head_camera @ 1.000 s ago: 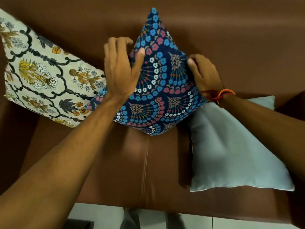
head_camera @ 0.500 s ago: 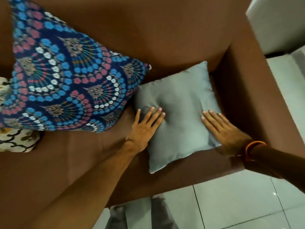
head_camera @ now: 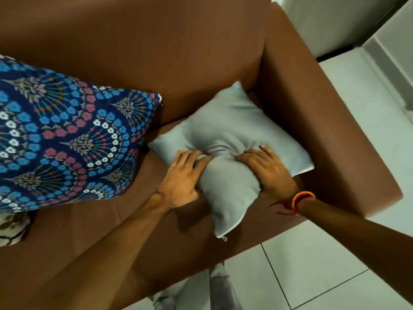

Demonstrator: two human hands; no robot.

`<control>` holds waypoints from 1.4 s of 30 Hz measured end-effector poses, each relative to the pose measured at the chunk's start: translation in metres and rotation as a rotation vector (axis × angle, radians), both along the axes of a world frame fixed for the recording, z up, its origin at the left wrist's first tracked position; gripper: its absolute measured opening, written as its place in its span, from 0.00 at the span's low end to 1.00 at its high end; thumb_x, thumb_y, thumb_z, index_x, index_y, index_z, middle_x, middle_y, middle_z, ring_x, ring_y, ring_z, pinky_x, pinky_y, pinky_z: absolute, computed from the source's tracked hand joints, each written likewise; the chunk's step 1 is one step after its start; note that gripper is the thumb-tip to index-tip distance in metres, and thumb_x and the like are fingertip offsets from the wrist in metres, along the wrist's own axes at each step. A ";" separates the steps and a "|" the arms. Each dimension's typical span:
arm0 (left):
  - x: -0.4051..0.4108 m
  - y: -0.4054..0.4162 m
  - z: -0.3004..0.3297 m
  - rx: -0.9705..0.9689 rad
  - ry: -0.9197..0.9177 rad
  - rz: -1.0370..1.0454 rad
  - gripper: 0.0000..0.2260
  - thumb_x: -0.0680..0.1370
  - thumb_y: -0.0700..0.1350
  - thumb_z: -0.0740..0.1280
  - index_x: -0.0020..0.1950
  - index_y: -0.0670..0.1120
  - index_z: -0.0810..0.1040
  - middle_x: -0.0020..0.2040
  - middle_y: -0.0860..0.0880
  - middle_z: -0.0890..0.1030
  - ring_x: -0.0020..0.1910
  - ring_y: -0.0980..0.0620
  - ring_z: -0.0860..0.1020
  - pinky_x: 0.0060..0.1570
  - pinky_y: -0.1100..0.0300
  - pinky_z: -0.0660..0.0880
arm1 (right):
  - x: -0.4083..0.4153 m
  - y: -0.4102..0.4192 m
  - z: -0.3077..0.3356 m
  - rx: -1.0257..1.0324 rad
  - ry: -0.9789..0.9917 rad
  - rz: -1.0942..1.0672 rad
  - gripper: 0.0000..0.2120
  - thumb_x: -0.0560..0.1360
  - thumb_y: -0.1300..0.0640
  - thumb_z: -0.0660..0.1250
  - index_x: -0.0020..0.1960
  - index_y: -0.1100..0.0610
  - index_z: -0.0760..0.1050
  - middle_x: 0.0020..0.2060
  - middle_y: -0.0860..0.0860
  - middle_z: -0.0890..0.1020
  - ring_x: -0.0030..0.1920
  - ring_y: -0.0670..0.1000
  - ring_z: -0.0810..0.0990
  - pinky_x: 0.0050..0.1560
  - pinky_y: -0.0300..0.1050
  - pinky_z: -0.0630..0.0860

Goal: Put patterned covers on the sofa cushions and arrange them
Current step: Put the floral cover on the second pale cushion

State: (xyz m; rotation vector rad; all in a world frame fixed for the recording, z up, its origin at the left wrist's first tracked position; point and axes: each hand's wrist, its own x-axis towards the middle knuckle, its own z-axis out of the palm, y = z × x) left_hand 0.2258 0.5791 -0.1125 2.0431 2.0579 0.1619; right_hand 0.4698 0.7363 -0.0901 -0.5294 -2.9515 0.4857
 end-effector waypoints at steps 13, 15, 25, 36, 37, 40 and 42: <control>0.001 0.116 0.156 0.459 -0.462 0.323 0.21 0.80 0.65 0.64 0.46 0.47 0.77 0.33 0.53 0.79 0.29 0.56 0.77 0.28 0.62 0.73 | -0.043 0.143 0.134 -0.535 0.398 -0.404 0.27 0.70 0.72 0.67 0.49 0.38 0.81 0.39 0.33 0.83 0.43 0.31 0.80 0.48 0.50 0.84; -0.014 0.140 0.161 0.446 -0.475 0.382 0.17 0.81 0.62 0.66 0.48 0.49 0.78 0.35 0.59 0.79 0.32 0.65 0.79 0.30 0.73 0.72 | -0.062 0.163 0.144 -0.509 0.384 -0.450 0.17 0.68 0.62 0.64 0.42 0.41 0.83 0.35 0.42 0.83 0.39 0.42 0.78 0.43 0.48 0.78; -0.083 0.199 0.138 0.352 -0.434 0.773 0.35 0.77 0.77 0.47 0.57 0.48 0.73 0.39 0.56 0.78 0.39 0.54 0.80 0.39 0.58 0.70 | -0.105 0.174 0.100 -0.193 0.247 -0.511 0.30 0.83 0.36 0.50 0.80 0.50 0.63 0.71 0.50 0.75 0.70 0.53 0.72 0.77 0.70 0.58; -0.081 0.182 0.115 0.439 -0.113 0.694 0.31 0.79 0.71 0.61 0.60 0.43 0.71 0.44 0.46 0.81 0.38 0.47 0.78 0.37 0.53 0.72 | -0.119 0.189 0.083 0.123 0.206 -0.654 0.39 0.79 0.27 0.40 0.66 0.55 0.73 0.52 0.54 0.77 0.54 0.57 0.74 0.59 0.57 0.68; -0.082 0.184 0.114 0.448 -0.106 0.694 0.30 0.80 0.70 0.62 0.61 0.43 0.72 0.47 0.45 0.81 0.41 0.48 0.78 0.38 0.53 0.71 | -0.119 0.190 0.082 0.117 0.209 -0.661 0.39 0.79 0.28 0.41 0.67 0.55 0.72 0.53 0.54 0.77 0.54 0.57 0.74 0.60 0.57 0.68; -0.081 0.183 0.113 0.469 -0.136 0.737 0.29 0.82 0.67 0.61 0.67 0.43 0.73 0.58 0.44 0.79 0.55 0.47 0.77 0.50 0.48 0.77 | -0.122 0.187 0.082 0.082 0.287 -0.680 0.35 0.81 0.33 0.45 0.74 0.56 0.69 0.61 0.55 0.77 0.61 0.57 0.74 0.65 0.57 0.67; -0.075 0.184 0.112 0.531 -0.100 0.729 0.30 0.83 0.65 0.59 0.73 0.43 0.72 0.66 0.44 0.76 0.63 0.46 0.75 0.59 0.44 0.76 | -0.130 0.181 0.088 0.094 0.405 -0.613 0.32 0.83 0.38 0.48 0.80 0.56 0.64 0.72 0.54 0.73 0.72 0.54 0.71 0.72 0.57 0.66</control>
